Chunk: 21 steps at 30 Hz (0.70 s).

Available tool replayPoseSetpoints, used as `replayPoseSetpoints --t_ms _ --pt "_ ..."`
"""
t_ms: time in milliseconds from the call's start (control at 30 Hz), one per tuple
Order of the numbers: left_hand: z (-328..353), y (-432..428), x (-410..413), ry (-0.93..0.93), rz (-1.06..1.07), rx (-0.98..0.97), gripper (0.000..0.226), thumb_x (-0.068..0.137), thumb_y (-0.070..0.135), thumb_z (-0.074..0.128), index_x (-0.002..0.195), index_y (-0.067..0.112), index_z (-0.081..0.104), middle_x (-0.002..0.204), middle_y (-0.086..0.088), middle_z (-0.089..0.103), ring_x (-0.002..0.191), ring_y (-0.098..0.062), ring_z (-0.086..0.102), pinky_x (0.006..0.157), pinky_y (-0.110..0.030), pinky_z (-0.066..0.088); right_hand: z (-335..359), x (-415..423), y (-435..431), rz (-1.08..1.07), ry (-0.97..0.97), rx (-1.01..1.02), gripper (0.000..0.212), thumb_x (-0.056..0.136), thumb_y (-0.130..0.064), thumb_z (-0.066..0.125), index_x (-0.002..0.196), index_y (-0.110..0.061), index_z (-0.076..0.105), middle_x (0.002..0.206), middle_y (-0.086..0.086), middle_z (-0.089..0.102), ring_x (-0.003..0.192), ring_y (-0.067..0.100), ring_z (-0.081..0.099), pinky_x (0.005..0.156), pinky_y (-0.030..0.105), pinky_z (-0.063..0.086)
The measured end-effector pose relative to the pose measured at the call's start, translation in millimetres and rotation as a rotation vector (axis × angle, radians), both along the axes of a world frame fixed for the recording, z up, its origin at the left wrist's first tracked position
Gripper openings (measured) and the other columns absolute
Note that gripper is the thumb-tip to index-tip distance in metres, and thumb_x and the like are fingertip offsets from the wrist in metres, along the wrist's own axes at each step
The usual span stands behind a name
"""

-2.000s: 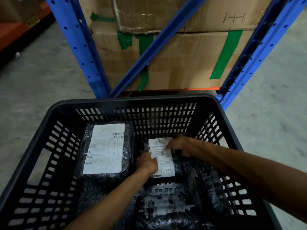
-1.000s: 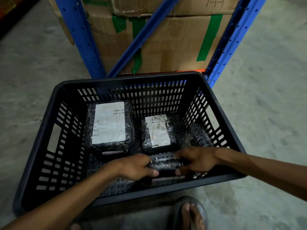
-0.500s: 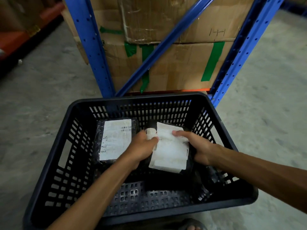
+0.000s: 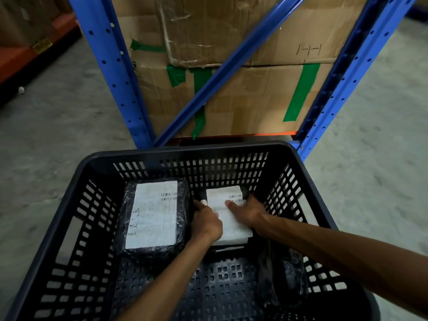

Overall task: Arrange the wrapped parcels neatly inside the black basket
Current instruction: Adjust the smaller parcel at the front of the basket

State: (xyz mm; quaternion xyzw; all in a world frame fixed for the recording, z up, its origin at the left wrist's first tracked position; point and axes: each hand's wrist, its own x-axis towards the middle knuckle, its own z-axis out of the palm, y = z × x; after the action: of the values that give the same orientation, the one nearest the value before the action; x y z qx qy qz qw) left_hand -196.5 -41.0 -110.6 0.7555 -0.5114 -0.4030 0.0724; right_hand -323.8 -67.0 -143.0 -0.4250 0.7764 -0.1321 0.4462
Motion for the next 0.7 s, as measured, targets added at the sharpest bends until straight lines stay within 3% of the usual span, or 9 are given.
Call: replayPoseSetpoints --t_ms 100,233,300,367,467,533,600,667,700 --pt "-2 -3 3 -0.037 -0.078 0.040 0.077 0.102 0.018 0.044 0.155 -0.006 -0.007 0.158 -0.021 0.035 0.141 -0.034 0.041 0.110 -0.035 0.038 0 -5 -8 0.066 0.034 0.084 0.073 0.086 -0.061 0.063 0.136 -0.008 0.056 0.135 0.012 0.062 0.117 0.029 0.064 0.090 0.033 0.055" --pt "2 2 8 -0.063 -0.143 0.070 0.080 0.102 0.017 0.045 0.155 -0.006 -0.011 0.158 -0.024 0.033 0.141 -0.035 0.041 0.110 -0.035 0.039 6 -9 -5 0.104 -0.121 0.131 0.050 0.093 -0.042 0.066 0.128 -0.007 0.063 0.128 0.011 0.068 0.101 0.022 0.066 0.072 0.026 0.056" --pt "12 7 7 -0.070 -0.193 0.119 0.083 0.101 0.018 0.044 0.153 -0.006 -0.016 0.159 -0.026 0.028 0.140 -0.036 0.041 0.109 -0.035 0.039 23 -9 -4 0.132 -0.147 0.132 0.044 0.095 -0.033 0.066 0.130 -0.006 0.061 0.129 0.012 0.068 0.101 0.024 0.065 0.079 0.030 0.057" --pt "32 17 9 -0.133 -0.381 0.125 0.077 0.101 0.026 0.043 0.155 -0.007 -0.001 0.159 -0.026 0.026 0.140 -0.035 0.041 0.107 -0.036 0.042 51 -16 -6 0.241 -0.064 0.077 0.038 0.096 -0.026 0.066 0.128 -0.006 0.062 0.126 0.007 0.067 0.105 0.024 0.064 0.089 0.032 0.052" --pt "63 38 17 -0.230 -0.724 0.012 0.049 0.098 0.040 0.049 0.127 0.001 0.056 0.127 -0.017 0.057 0.103 -0.026 0.056 0.083 -0.032 0.047 111 -42 -5 0.730 0.400 -0.143 0.036 0.094 -0.025 0.063 0.125 -0.008 0.064 0.117 0.008 0.065 0.111 0.027 0.062 0.083 0.025 0.042" --pt "68 50 17 -0.171 -0.852 0.093 0.049 0.092 0.049 0.055 0.111 0.005 0.066 0.103 -0.013 0.061 0.089 -0.024 0.057 0.080 -0.035 0.049 139 -60 10 1.087 0.626 -0.256 0.053 0.086 -0.026 0.067 0.138 -0.016 0.058 0.130 0.009 0.064 0.123 0.030 0.059 0.096 0.032 0.048" --pt "58 61 8 -0.116 -0.960 0.228 0.040 0.090 0.050 0.057 0.086 0.010 0.061 0.088 -0.008 0.056 0.077 -0.022 0.056 0.071 -0.034 0.044 152 -72 34 1.338 0.658 -0.235 0.071 0.078 -0.024 0.072 0.146 -0.024 0.050 0.144 0.007 0.056 0.134 0.027 0.051 0.107 0.041 0.046" --pt "38 70 -6 -0.138 -1.026 0.295 0.033 0.093 0.036 0.058 0.070 0.012 0.053 0.075 -0.007 0.054 0.064 -0.020 0.052 0.065 -0.027 0.040 150 -78 63 1.523 0.705 -0.131 0.085 0.073 -0.027 0.078 0.150 -0.027 0.043 0.154 0.006 0.044 0.145 0.025 0.038 0.114 0.044 0.038" --pt "28 76 -15 -0.156 -1.052 0.319 0.029 0.094 0.030 0.058 0.074 0.009 0.060 0.080 -0.011 0.060 0.069 -0.023 0.059 0.065 -0.027 0.043 145 -80 76 1.599 0.763 -0.102 0.090 0.072 -0.029 0.080 0.152 -0.027 0.038 0.159 0.006 0.036 0.149 0.026 0.030 0.118 0.045 0.033"
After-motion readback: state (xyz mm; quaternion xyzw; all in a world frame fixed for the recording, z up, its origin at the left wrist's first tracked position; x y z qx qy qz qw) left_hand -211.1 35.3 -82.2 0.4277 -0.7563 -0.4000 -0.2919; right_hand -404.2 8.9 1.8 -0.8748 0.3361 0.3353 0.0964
